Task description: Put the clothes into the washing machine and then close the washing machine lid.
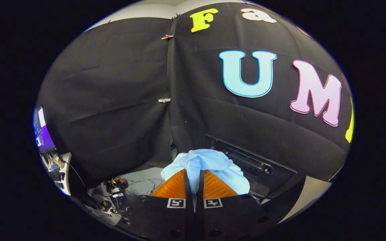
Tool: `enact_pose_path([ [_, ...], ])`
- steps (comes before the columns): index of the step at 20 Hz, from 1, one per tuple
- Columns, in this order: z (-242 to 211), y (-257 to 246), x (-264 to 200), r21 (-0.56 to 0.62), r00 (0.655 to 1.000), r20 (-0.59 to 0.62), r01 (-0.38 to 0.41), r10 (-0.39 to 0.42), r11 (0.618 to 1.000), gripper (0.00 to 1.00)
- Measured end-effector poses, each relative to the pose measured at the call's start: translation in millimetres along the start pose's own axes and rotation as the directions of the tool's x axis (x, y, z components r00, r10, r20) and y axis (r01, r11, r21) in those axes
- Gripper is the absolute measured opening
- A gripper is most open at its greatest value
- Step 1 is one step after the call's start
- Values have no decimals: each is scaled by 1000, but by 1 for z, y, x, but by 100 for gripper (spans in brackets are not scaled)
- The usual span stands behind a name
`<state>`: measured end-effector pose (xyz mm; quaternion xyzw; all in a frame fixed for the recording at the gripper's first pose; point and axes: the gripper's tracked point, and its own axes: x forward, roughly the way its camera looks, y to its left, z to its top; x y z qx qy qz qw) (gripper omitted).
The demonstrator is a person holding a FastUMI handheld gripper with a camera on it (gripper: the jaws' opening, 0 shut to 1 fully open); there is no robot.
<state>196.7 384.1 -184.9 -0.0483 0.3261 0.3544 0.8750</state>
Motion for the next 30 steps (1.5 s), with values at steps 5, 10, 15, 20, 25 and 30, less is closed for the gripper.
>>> enact_pose_path([
  [5, -36, -19, 37, -41, 997, -78, -32, 29, 999, 5],
  [10, -75, -41, 74, -41, 986, -155, -62, 55, 997, 5],
  [15, -120, -75, 102, -55, 966, -259, 0, -14, 998, 5],
  [20, -157, -96, 115, -151, 924, -368, 51, -104, 987, 5],
  [25, -173, -94, 115, -93, 894, -438, 58, -93, 994, 5],
  [30, -188, -97, 114, -58, 861, -501, 69, -89, 996, 9],
])
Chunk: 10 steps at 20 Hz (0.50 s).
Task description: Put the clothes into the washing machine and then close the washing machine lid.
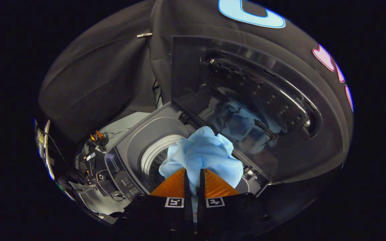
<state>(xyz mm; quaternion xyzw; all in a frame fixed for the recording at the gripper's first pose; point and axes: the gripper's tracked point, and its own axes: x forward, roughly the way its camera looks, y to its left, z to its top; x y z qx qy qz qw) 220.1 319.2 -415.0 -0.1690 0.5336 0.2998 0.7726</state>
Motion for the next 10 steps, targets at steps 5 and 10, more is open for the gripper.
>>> enact_pose_path([
  [5, 11, 13, -11, 12, 998, 40, -54, 54, 998, 57],
  [10, 31, 21, -22, 28, 987, 135, -97, 92, 995, 99],
])
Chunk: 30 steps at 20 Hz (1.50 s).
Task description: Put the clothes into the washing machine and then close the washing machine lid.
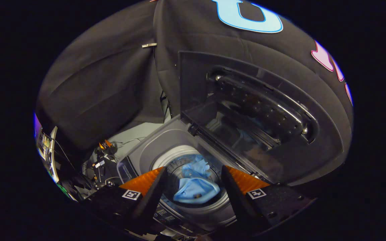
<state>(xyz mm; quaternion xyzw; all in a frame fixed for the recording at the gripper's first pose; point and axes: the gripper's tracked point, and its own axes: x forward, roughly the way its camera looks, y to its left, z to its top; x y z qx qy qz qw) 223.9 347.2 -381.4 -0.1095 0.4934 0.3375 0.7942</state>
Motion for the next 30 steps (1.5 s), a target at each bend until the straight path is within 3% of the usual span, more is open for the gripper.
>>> enact_pose_path([
  [7, 59, 18, -30, -29, 968, 237, -77, 81, 997, 99],
  [10, 92, 17, -53, -17, 921, 375, -109, 107, 994, 99],
  [13, 125, 3, -82, 8, 849, 519, -114, 93, 993, 99],
  [17, 162, -37, -104, 111, 731, 681, -36, -49, 993, 99],
  [20, 167, -72, -112, 188, 692, 707, 19, -148, 982, 99],
  [25, 160, -131, -101, 330, 690, 657, 101, -305, 938, 99],
  [30, 150, -162, -92, 422, 704, 585, 160, -403, 892, 99],
])
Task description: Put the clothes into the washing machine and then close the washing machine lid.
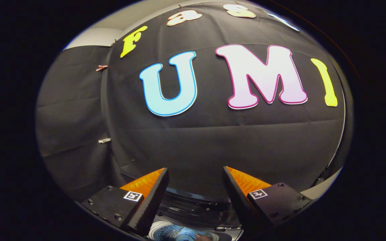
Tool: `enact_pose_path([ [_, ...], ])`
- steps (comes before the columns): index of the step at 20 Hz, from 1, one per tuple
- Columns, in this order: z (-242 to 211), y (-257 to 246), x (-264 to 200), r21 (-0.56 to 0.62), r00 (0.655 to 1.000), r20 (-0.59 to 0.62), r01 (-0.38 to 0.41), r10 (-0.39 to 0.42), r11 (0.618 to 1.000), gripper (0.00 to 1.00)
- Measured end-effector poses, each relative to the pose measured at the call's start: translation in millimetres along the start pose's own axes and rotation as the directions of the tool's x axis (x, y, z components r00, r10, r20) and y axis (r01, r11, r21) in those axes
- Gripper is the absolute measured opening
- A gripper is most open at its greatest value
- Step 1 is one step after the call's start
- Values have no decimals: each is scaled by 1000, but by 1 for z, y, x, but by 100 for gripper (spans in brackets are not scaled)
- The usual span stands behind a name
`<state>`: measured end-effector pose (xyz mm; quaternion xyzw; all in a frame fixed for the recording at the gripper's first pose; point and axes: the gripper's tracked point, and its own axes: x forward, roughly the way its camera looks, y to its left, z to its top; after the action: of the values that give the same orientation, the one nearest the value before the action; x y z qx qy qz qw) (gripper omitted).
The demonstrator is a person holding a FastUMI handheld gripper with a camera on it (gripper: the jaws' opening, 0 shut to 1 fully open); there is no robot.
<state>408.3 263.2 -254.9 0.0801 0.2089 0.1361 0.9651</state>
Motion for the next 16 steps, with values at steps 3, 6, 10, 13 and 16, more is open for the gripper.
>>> enact_pose_path([
  [3, -11, -7, 7, -9, 998, -46, 34, -34, 999, 99],
  [6, -19, -18, 12, -7, 994, -82, 67, -67, 998, 99],
  [10, -35, -29, 16, 9, 983, -156, 95, -93, 995, 99],
  [13, -36, -29, 17, 30, 982, -163, 102, -96, 994, 100],
  [16, -36, -29, 15, -1, 981, -166, 103, -102, 995, 100],
])
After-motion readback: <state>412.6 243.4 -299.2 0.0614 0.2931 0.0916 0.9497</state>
